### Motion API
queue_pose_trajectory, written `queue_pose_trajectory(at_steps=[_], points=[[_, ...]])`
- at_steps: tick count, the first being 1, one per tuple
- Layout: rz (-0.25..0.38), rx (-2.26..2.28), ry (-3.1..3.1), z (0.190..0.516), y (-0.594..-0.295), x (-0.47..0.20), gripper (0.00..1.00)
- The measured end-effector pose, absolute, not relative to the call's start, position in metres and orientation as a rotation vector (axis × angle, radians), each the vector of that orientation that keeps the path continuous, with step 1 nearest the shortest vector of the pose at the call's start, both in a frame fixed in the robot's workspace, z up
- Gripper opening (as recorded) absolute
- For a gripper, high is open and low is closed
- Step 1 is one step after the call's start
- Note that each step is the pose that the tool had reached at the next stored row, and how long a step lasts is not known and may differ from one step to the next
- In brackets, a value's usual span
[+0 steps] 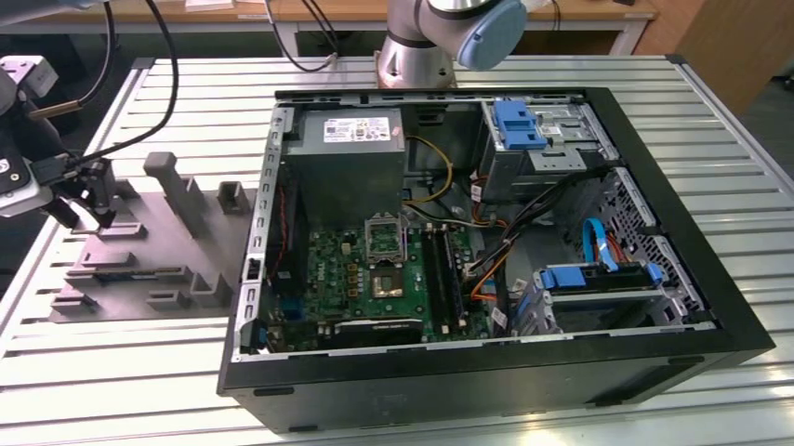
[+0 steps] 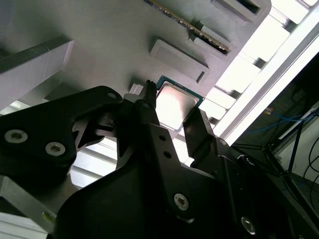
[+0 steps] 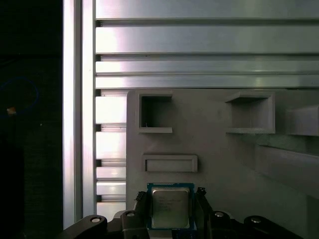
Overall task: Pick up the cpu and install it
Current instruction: 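Pick up the cpu and move it towards the insertion slot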
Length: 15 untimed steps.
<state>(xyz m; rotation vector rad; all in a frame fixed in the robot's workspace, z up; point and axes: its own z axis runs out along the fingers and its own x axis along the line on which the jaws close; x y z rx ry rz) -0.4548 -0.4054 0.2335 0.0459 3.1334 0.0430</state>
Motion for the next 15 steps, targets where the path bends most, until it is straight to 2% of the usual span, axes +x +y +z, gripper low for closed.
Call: queue_pose_trajectory(at_steps=[15], points=[[0.043, 0.046, 3.133, 0.2377, -0.4054, -0.4548, 0.47]])
